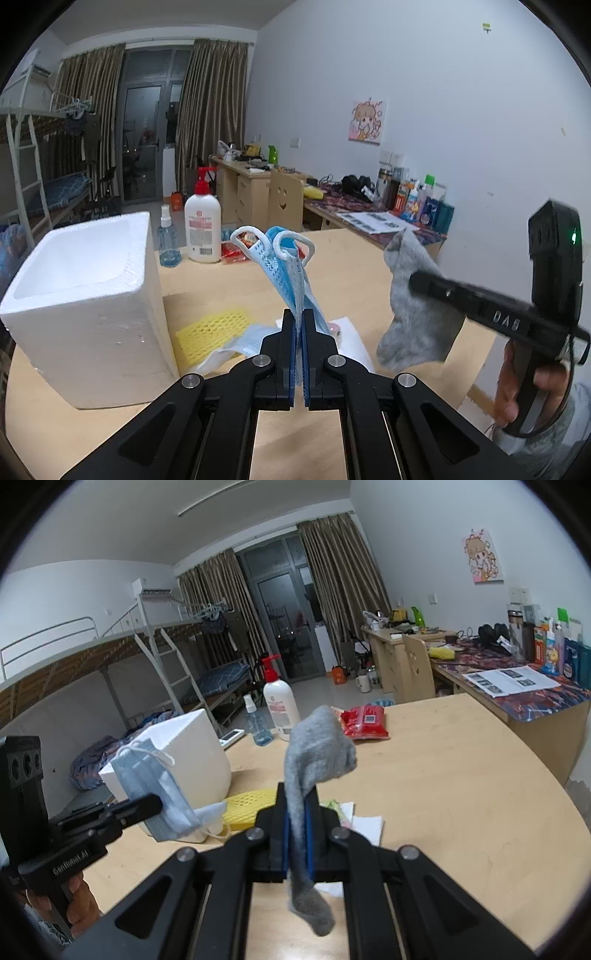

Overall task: Organize soft objects
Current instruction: 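Lift the mask with the left tool while the right tool lifts the sock toward the foam box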

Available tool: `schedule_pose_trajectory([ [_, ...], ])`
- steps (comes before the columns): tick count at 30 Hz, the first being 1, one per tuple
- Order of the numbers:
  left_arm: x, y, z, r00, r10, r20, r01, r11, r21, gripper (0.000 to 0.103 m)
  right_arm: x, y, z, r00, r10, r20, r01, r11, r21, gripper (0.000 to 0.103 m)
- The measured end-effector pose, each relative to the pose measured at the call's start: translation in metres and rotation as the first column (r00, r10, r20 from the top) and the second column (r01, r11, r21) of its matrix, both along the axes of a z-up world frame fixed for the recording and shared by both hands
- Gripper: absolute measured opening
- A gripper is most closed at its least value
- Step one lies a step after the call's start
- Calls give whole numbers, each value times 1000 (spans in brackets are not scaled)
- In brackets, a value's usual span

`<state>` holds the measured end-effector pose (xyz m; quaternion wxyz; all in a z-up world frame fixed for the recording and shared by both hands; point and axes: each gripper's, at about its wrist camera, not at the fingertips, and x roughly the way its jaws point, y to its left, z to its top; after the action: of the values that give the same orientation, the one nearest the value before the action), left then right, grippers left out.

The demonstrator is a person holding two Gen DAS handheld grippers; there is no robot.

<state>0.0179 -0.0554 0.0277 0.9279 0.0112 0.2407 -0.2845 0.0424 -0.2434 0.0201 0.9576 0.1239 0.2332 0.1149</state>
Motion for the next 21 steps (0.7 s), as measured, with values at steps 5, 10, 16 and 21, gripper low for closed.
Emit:
schedule_pose_trajectory([
  [5, -13, 5, 7, 999, 18, 29, -18, 1000, -7, 2, -11, 2, 1, 1000, 1, 19, -2, 1000, 8, 9],
  [10, -21, 2, 5, 999, 23, 27, -23, 999, 22, 2, -18, 9, 0, 1000, 12, 27, -12, 1000, -1, 9],
  [16, -28, 2, 4, 998, 37, 44, -39, 999, 36, 2, -18, 8, 0, 999, 5, 34, -5, 1000, -9, 9],
  [21, -29, 2, 2, 998, 50, 44, -52, 997, 49, 2, -21, 9, -4, 1000, -2, 29, 2, 1000, -14, 9],
])
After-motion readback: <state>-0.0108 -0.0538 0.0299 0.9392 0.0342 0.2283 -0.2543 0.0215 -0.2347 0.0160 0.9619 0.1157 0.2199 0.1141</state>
